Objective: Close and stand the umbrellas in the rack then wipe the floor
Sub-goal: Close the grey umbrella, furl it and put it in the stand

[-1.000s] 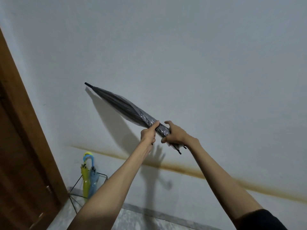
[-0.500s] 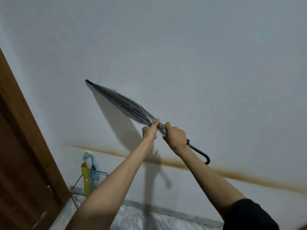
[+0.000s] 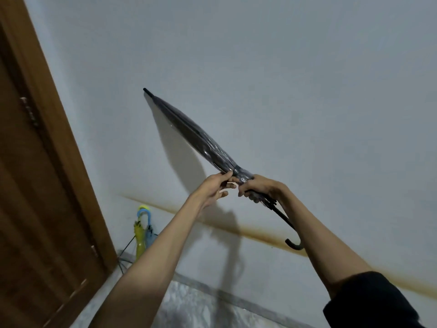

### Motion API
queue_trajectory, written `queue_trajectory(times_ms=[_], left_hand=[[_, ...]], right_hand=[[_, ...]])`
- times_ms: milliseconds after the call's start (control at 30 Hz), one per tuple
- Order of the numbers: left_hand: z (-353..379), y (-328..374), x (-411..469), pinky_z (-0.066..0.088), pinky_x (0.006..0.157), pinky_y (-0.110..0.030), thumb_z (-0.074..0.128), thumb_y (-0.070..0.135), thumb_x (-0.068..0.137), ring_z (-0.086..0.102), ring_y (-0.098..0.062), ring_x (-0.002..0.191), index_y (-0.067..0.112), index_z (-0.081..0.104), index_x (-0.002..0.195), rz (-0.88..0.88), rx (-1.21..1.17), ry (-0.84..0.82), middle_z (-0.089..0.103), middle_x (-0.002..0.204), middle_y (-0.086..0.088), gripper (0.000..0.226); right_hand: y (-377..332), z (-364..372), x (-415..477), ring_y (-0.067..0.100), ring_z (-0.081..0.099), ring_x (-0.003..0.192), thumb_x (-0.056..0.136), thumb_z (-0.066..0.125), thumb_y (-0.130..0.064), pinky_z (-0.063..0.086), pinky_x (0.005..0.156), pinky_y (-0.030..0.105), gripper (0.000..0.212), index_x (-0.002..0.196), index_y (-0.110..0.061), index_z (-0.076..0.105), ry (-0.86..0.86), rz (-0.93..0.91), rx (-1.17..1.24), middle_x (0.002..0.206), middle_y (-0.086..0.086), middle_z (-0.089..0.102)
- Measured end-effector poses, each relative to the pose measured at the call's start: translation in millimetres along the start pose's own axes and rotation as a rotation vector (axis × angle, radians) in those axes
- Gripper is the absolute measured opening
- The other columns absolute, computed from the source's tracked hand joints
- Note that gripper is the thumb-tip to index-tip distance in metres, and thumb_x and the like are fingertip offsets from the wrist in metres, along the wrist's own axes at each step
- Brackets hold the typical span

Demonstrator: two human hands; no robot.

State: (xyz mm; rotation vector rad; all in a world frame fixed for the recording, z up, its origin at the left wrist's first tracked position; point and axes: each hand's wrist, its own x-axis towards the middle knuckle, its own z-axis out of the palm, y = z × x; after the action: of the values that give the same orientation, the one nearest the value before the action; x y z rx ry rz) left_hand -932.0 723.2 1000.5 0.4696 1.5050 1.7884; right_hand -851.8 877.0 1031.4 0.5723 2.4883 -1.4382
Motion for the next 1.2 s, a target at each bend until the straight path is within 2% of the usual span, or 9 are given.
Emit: queue_trajectory(times_ms=[200, 467, 633, 700, 767, 867, 1000, 1100, 1200], left_hand=[[-12, 11, -6, 0.036, 0.057, -0.015, 0.057, 0.03, 0.095, 0.056, -0.003, 0.079, 0.025, 0.064, 0.111, -0.157, -0.022, -0.132, 0.068, 0.113, 0.016, 0.018], [24, 9, -12, 0.043, 0.065, -0.015, 0.066, 0.033, 0.089, 0.068, 0.003, 0.09, 0.021, 0.067, 0.101, -0.112, 0.063, 0.078, 0.074, 0.096, 0.013, 0.016], [37, 5, -5, 0.043, 0.066, -0.02, 0.071, 0.025, 0.083, 0.065, -0.005, 0.079, 0.016, 0.066, 0.099, -0.03, -0.096, -0.045, 0.073, 0.089, 0.004, 0.019], [44, 3, -3, 0.043, 0.058, -0.018, 0.065, 0.015, 0.085, 0.061, -0.006, 0.07, 0.014, 0.065, 0.085, -0.031, -0.25, -0.111, 0.069, 0.077, 0.002, 0.001], [54, 0, 2, 0.043, 0.055, -0.016, 0.06, 0.011, 0.09, 0.059, -0.005, 0.064, 0.015, 0.068, 0.077, -0.033, -0.247, -0.106, 0.067, 0.071, 0.003, 0.016], [66, -3, 6, 0.042, 0.057, -0.016, 0.06, 0.012, 0.091, 0.057, -0.005, 0.064, 0.014, 0.069, 0.076, -0.03, -0.176, -0.047, 0.067, 0.07, 0.004, 0.018], [81, -9, 15, 0.047, 0.052, -0.011, 0.056, 0.009, 0.094, 0.057, -0.003, 0.053, 0.005, 0.063, 0.084, -0.01, -0.286, 0.092, 0.067, 0.062, 0.002, 0.012], [96, -8, 23, 0.051, 0.055, -0.01, 0.056, 0.005, 0.094, 0.06, -0.003, 0.051, 0.004, 0.063, 0.087, 0.016, -0.393, 0.13, 0.069, 0.063, 0.0, 0.01], [107, -8, 25, 0.054, 0.057, -0.012, 0.057, 0.005, 0.093, 0.062, -0.004, 0.052, 0.003, 0.064, 0.085, -0.016, -0.427, 0.157, 0.07, 0.066, -0.002, 0.011]], right_hand=[[1, -11, -3, 0.018, 0.035, 0.043, 0.07, 0.069, -0.01, 0.032, 0.045, 0.023, 0.021, 0.062, -0.014, 0.05, -0.027, -0.048, -0.059, 0.049, 0.005, 0.043], [10, -25, -9, 0.017, 0.037, 0.039, 0.073, 0.066, -0.006, 0.033, 0.047, 0.022, 0.023, 0.059, -0.013, 0.049, 0.011, -0.104, -0.02, 0.043, 0.002, 0.044], [19, -42, -20, 0.008, 0.023, 0.043, 0.072, 0.056, -0.006, 0.021, 0.041, 0.019, 0.031, 0.066, -0.024, 0.033, -0.337, -0.008, 0.175, 0.05, -0.006, 0.028], [23, -49, -25, 0.005, 0.027, 0.04, 0.073, 0.055, -0.006, 0.026, 0.04, 0.016, 0.025, 0.069, -0.023, 0.036, -0.456, 0.031, 0.228, 0.05, -0.008, 0.03], [28, -59, -31, 0.009, 0.043, 0.044, 0.075, 0.06, -0.01, 0.04, 0.047, 0.02, 0.016, 0.074, -0.018, 0.046, -0.474, 0.035, 0.17, 0.054, -0.004, 0.043], [38, -71, -31, 0.02, 0.066, 0.076, 0.072, 0.077, -0.026, 0.053, 0.072, 0.031, 0.035, 0.101, -0.014, 0.061, -0.246, -0.046, -0.105, 0.085, 0.004, 0.067], [52, -65, -27, 0.02, 0.056, 0.108, 0.059, 0.08, -0.044, 0.042, 0.099, 0.041, 0.083, 0.133, -0.03, 0.044, 0.37, -0.288, -0.524, 0.125, 0.003, 0.051], [66, -45, -28, 0.029, 0.054, 0.113, 0.073, 0.069, -0.025, 0.037, 0.095, 0.043, 0.067, 0.135, -0.019, 0.043, 0.709, -0.48, -0.931, 0.127, 0.01, 0.049], [70, -42, -27, 0.032, 0.061, 0.098, 0.083, 0.067, -0.028, 0.041, 0.078, 0.039, 0.051, 0.126, -0.013, 0.046, 0.767, -0.397, -1.011, 0.11, 0.01, 0.06]])
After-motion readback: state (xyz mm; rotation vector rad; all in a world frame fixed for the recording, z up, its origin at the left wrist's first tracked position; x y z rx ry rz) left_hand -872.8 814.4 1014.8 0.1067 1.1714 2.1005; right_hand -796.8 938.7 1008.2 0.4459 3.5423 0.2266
